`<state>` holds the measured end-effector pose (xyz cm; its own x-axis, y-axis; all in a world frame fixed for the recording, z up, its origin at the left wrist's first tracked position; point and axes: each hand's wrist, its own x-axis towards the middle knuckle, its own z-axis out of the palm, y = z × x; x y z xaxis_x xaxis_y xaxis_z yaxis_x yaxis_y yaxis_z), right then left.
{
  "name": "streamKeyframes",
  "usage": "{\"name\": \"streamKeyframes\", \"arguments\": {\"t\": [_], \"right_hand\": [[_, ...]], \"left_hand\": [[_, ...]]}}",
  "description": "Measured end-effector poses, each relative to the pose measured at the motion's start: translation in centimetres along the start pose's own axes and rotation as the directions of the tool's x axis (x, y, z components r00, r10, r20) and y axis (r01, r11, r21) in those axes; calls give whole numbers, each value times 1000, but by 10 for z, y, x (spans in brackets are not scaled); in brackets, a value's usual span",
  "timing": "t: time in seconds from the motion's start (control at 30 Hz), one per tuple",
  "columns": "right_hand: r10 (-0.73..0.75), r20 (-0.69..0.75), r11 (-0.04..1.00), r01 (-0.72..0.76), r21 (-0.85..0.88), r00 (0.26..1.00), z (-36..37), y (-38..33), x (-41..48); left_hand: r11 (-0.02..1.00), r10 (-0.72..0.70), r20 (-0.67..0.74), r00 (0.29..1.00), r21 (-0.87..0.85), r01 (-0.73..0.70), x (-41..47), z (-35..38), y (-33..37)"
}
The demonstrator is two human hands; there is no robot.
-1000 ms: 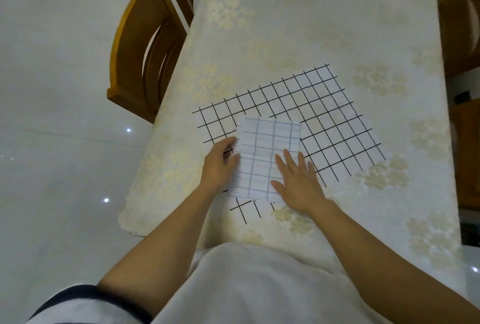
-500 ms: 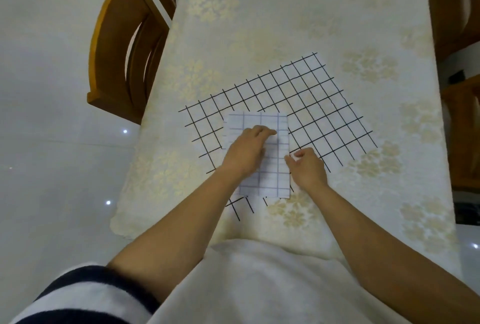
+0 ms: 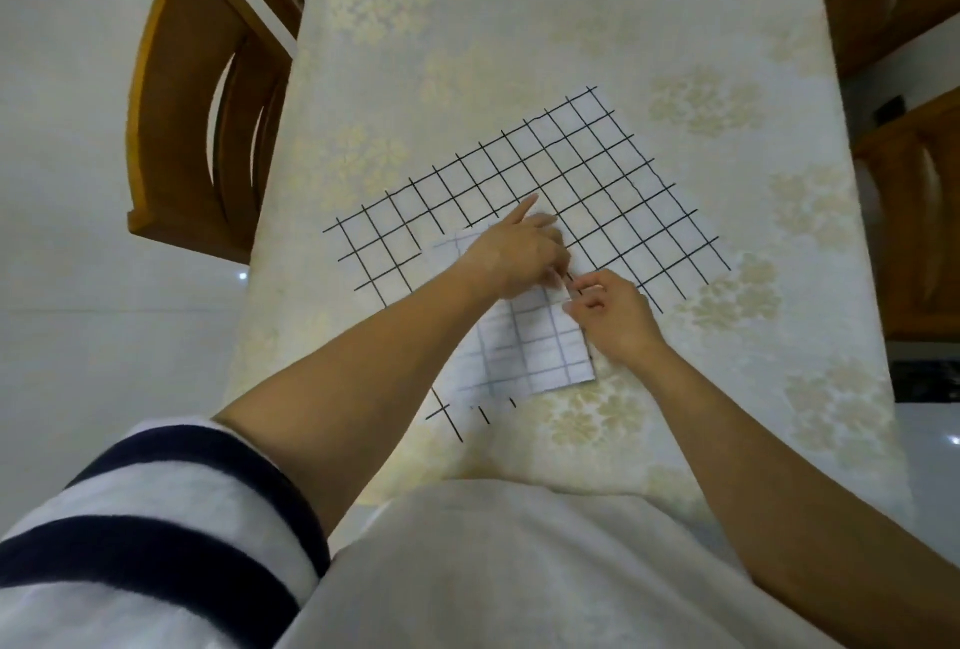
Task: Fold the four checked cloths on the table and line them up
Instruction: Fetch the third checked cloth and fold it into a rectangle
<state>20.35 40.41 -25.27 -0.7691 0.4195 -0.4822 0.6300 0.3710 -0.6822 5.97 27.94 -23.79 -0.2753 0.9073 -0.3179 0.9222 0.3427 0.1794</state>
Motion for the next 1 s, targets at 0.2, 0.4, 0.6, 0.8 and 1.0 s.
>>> {"name": "streamKeyframes", "arguments": {"t": [0.2, 0.4, 0.6, 0.8, 1.0], "right_hand": [[-25, 50, 997, 29, -68, 998, -19, 7, 9], [-40, 61, 997, 44, -63, 997, -25, 6, 17], [-86, 29, 993, 88, -77, 996, -41, -3, 30], [-82, -144, 995, 72, -71, 986, -51, 8, 41], [-112, -340, 982, 51, -185, 934, -37, 23, 41]], "left_hand": [[966, -202, -26, 979, -170, 194, -7, 0, -13], [761, -368, 17, 930, -569, 312, -17, 3, -24], [649, -419, 113, 901, -657, 384, -36, 7, -37], [484, -613, 120, 781, -725, 491, -56, 29, -45], [425, -685, 90, 723, -756, 497, -63, 43, -44]]}}
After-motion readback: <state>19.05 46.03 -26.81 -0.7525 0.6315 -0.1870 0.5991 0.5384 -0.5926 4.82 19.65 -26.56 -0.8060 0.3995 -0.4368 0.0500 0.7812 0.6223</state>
